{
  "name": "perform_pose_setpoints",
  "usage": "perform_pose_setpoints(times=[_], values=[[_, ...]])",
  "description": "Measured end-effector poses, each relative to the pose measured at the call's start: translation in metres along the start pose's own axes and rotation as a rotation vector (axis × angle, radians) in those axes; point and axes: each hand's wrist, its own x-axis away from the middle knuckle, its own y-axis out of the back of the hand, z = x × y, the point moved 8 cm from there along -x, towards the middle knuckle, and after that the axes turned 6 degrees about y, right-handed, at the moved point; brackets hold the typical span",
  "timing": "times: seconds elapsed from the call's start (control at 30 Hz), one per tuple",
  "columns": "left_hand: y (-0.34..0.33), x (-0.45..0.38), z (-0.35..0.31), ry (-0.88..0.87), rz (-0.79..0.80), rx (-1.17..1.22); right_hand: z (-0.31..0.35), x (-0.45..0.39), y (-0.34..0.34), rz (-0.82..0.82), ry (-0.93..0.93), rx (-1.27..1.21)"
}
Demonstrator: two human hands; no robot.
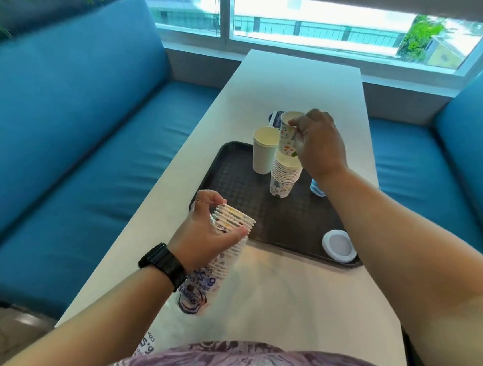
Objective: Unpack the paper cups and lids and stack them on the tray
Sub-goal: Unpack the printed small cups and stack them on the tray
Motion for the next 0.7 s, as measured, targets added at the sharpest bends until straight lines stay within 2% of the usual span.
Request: perform_pose_setpoints(times=[0.5, 0.63, 0.7], values=[[-0.008, -0.020, -0.003, 0.029, -0.047, -0.001, -0.027, 0.040, -0.069, 0.238, -0.016, -0.058], [-0.014, -0.016, -0.005, 0.033, -0.056, -0.022, -0.016, 0.045, -0.053, 0.070, 0.046, -0.090], [-0.016, -0.013, -0.005, 0.029, -0.067, -0.028, -0.002, 0.052, -0.039, -0.002, -0.005, -0.248]])
